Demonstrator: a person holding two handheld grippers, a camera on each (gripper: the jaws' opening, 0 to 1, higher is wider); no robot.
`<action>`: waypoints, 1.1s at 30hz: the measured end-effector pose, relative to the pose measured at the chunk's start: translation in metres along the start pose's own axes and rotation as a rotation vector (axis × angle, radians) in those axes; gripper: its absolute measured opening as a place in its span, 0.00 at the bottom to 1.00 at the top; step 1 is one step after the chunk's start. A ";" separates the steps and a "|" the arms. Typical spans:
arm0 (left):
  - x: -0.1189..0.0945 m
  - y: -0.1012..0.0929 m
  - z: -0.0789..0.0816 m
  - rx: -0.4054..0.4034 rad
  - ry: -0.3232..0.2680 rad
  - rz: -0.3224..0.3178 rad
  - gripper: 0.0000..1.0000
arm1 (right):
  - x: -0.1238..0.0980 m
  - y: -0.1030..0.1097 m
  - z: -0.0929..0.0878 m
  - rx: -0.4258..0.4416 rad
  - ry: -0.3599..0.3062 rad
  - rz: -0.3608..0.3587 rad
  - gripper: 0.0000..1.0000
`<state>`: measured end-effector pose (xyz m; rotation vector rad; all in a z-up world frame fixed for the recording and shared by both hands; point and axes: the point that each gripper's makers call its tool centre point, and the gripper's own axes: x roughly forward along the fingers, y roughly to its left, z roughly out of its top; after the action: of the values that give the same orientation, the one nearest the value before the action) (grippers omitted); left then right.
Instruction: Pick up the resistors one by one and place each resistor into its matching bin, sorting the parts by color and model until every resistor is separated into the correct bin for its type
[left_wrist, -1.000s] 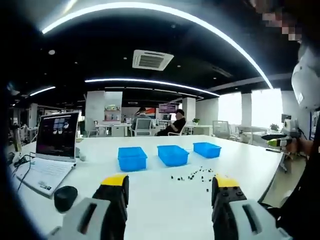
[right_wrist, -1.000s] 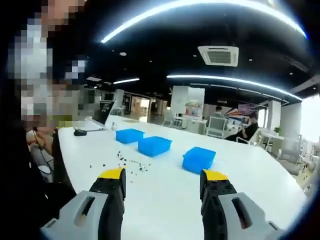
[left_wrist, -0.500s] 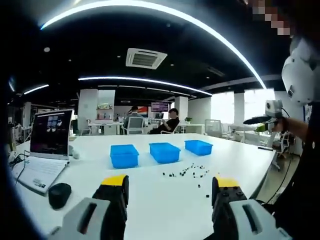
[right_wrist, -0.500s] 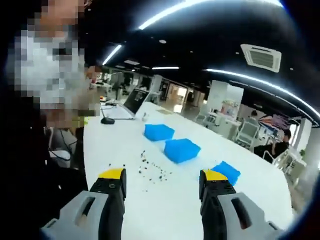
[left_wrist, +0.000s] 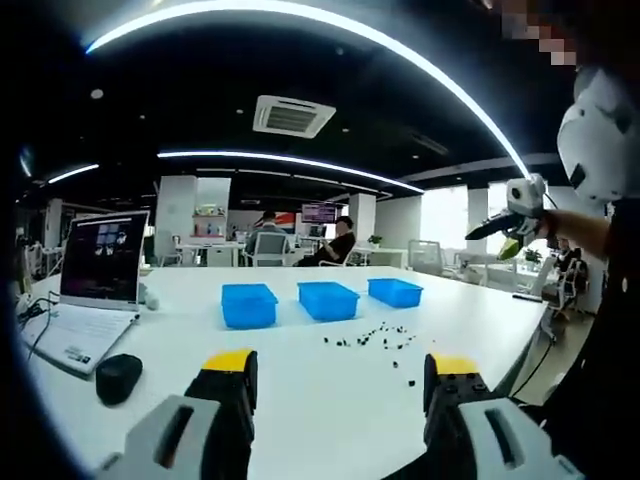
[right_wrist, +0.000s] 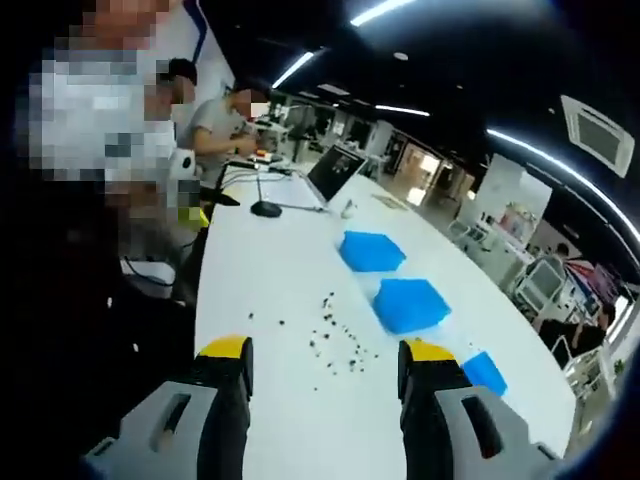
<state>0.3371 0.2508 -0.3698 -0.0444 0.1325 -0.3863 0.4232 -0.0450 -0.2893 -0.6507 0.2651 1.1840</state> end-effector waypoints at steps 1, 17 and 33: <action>-0.001 0.000 -0.001 0.000 0.000 -0.001 0.68 | 0.003 0.002 0.001 -0.007 0.010 0.015 0.60; -0.006 -0.007 -0.010 0.002 0.020 -0.022 0.69 | 0.043 0.018 0.013 -0.132 0.149 0.218 0.58; -0.006 -0.018 -0.023 0.013 0.076 -0.047 0.70 | 0.091 0.047 0.013 -0.395 0.250 0.482 0.55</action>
<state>0.3217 0.2364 -0.3904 -0.0200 0.2041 -0.4355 0.4124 0.0430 -0.3419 -1.1264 0.4198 1.6381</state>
